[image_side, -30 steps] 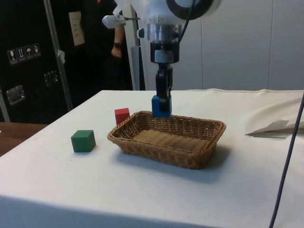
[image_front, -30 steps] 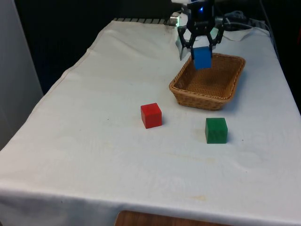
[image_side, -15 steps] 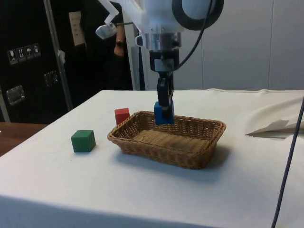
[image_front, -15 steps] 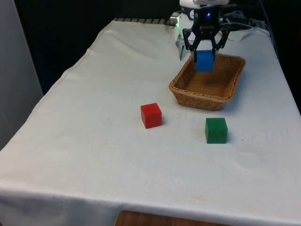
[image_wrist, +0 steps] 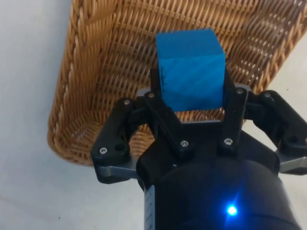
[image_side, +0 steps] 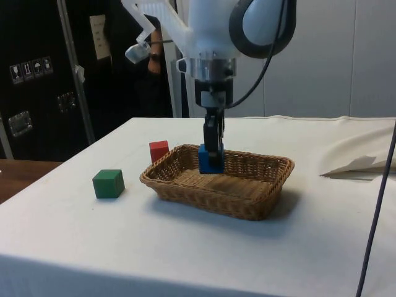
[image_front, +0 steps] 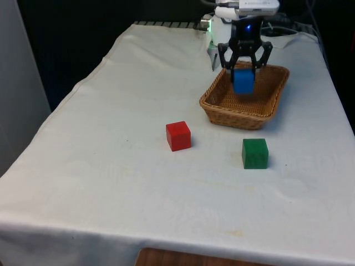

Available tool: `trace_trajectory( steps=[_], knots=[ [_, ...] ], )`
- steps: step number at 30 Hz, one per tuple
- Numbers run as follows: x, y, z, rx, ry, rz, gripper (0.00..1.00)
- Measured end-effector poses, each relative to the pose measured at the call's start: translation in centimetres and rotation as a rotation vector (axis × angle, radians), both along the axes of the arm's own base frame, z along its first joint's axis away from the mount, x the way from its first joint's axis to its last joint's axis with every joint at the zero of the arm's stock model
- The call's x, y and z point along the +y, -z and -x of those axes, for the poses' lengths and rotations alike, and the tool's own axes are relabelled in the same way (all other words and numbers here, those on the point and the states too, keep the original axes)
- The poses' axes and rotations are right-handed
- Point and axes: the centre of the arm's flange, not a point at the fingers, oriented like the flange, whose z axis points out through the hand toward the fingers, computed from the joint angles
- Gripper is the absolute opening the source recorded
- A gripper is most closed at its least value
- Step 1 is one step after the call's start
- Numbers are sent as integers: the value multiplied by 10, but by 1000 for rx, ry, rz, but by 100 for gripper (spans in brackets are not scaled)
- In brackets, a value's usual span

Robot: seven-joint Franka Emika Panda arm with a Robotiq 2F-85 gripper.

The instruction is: Pick up the blue cube and place it into the basket.

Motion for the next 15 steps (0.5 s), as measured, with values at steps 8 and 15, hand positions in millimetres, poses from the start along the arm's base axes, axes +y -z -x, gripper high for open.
trace_trajectory(
  steps=[8,15],
  knots=[
    [-1,15,0,0,-1,-3,2],
    [-2,22,-1,12,-2,-1,2]
  ],
)
